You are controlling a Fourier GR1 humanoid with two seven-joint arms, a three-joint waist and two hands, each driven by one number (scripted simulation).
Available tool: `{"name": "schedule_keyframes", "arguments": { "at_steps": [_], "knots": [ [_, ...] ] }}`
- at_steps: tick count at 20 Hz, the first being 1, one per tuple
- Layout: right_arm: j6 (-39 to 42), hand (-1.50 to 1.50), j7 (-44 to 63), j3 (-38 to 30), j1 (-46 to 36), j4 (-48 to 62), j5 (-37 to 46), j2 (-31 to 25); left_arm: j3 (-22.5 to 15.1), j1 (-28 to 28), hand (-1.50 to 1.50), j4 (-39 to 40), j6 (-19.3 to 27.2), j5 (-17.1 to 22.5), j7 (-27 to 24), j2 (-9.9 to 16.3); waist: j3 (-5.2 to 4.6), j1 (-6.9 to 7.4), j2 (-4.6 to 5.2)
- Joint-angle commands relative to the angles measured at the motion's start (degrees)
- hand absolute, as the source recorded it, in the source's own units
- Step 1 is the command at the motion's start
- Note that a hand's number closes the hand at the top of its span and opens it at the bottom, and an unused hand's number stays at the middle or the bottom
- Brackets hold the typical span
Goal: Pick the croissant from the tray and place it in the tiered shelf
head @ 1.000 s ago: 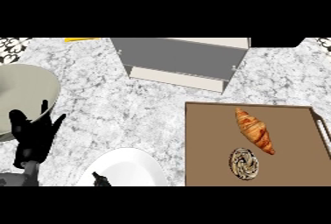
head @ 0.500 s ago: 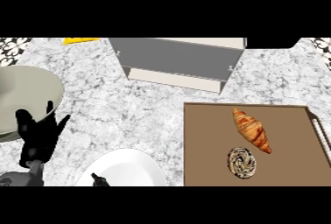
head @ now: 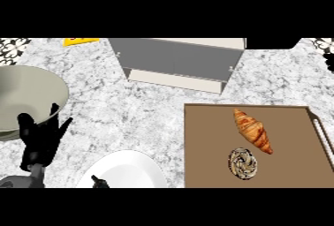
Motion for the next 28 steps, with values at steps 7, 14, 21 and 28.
{"name": "schedule_keyframes", "arguments": {
  "at_steps": [7,14,21,28],
  "knots": [
    [-3.64,-1.50,12.10,3.99,2.53,-10.72,6.59,2.15,-0.35,0.00,0.00,3.56,-3.15,1.15,1.39,-3.97,-0.64,-0.20,0.68],
    [-7.10,-1.50,24.28,7.38,4.04,-20.16,11.31,6.29,1.60,-1.46,0.00,1.19,-2.80,0.78,4.55,-3.44,-0.65,-0.13,0.58],
    [-10.09,-1.50,25.53,7.46,4.10,-19.19,18.62,10.81,1.34,-2.09,0.00,4.84,-3.89,-0.93,2.52,-6.35,-0.65,0.21,0.82],
    [-10.71,-1.50,25.94,6.89,7.92,-20.90,23.25,15.03,0.73,1.21,0.00,-0.27,-2.95,-3.27,4.31,-7.66,-0.62,0.24,0.68]
  ]
}}
